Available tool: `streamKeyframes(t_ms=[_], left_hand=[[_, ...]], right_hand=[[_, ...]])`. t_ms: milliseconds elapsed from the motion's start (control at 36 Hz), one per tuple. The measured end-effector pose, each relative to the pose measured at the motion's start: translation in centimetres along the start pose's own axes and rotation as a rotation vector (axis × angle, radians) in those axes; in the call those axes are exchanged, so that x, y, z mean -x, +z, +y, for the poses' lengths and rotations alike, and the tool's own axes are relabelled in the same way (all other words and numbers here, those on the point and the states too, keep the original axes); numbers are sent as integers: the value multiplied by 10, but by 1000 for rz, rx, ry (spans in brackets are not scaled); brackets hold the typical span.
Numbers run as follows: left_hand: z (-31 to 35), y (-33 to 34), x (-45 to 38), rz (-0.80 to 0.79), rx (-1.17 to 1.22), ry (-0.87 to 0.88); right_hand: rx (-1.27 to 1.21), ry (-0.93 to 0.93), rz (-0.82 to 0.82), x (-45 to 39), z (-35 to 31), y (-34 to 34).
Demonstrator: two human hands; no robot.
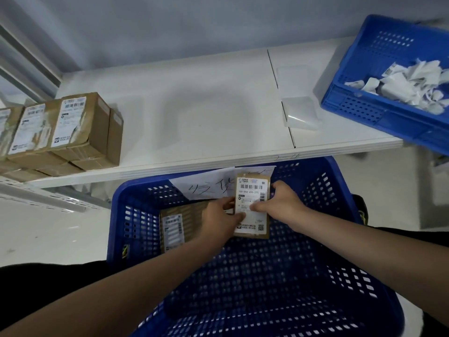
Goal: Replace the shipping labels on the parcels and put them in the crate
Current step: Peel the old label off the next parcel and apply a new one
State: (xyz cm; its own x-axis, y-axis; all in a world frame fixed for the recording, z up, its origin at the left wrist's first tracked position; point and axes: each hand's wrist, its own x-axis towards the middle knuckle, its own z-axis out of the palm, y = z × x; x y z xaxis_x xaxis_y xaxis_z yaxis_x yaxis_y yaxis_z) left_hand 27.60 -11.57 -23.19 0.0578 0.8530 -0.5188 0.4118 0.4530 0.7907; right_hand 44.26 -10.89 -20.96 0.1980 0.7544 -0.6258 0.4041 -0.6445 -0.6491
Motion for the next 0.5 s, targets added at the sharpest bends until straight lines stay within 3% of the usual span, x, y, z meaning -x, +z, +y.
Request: streamKeyframes(t_ms=[194, 389, 500], left_hand=[[-49, 35, -4, -64, 102, -145], [-72, 73, -29, -71, 270, -205], [-93, 89, -53, -59, 218, -205]], right_hand=[[111, 99, -116, -20, 40, 11], [185, 124, -100, -51, 63, 7], [234, 130, -95, -76, 75, 14]])
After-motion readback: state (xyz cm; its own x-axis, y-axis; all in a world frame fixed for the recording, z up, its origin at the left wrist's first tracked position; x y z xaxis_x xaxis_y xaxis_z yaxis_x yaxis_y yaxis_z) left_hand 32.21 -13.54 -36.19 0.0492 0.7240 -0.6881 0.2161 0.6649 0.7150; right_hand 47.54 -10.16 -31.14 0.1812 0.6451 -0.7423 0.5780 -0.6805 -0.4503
